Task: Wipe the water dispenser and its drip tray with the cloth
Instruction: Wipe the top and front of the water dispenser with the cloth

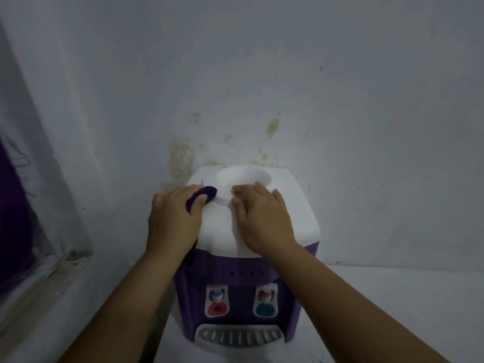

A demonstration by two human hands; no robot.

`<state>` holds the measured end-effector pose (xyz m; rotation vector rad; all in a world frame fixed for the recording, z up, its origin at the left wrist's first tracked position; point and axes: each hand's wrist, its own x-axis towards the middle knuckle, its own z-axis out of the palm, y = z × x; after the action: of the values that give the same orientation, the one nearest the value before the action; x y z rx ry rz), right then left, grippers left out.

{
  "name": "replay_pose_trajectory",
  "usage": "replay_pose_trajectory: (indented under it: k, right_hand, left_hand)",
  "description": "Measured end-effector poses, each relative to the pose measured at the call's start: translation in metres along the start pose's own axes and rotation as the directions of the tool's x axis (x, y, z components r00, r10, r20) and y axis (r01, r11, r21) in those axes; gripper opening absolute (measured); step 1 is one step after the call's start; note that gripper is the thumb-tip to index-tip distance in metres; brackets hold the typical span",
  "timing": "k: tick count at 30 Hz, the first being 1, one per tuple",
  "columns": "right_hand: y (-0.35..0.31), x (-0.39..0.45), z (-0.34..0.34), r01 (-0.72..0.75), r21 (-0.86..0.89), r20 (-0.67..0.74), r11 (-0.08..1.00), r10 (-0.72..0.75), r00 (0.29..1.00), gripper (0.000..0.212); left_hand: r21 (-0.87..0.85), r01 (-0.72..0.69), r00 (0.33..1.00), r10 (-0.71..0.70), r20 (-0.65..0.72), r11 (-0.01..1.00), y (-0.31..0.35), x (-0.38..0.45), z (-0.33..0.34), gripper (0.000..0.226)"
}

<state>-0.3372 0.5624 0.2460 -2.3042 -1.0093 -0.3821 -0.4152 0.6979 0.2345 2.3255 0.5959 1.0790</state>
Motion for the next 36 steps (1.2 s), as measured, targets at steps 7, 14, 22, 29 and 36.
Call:
replay_pose_trajectory:
  k: [7, 14, 22, 29, 36]
  right_hand:
    - [-0.008, 0.017, 0.0, -0.121, -0.023, -0.105, 0.992, 0.118, 0.987, 0.029]
    - [-0.006, 0.015, 0.011, -0.13, -0.003, -0.191, 0.992, 0.127, 0.973, 0.022]
    - [-0.005, 0.017, 0.014, -0.115, -0.021, -0.229, 0.993, 0.107, 0.968, 0.019]
    - [-0.006, 0.015, 0.016, -0.113, -0.032, -0.245, 0.993, 0.102, 0.964, 0.018]
    - [-0.005, 0.016, 0.016, -0.11, -0.035, -0.264, 0.993, 0.097, 0.96, 0.019]
  left_hand:
    - [0.074, -0.122, 0.992, 0.124, -0.024, 0.99, -0.012, -0.01, -0.001, 0.032]
    - [-0.054, -0.009, 0.991, 0.016, 0.132, 0.998, -0.017, 0.027, -0.012, 0.024]
    - [-0.067, -0.043, 0.974, 0.057, 0.22, 0.997, -0.031, 0.065, -0.001, 0.024]
    - [-0.042, -0.023, 0.939, 0.036, 0.341, 0.999, -0.047, 0.125, 0.02, 0.024]
    - [-0.074, 0.039, 0.917, -0.007, 0.398, 0.997, -0.039, 0.153, 0.046, 0.026]
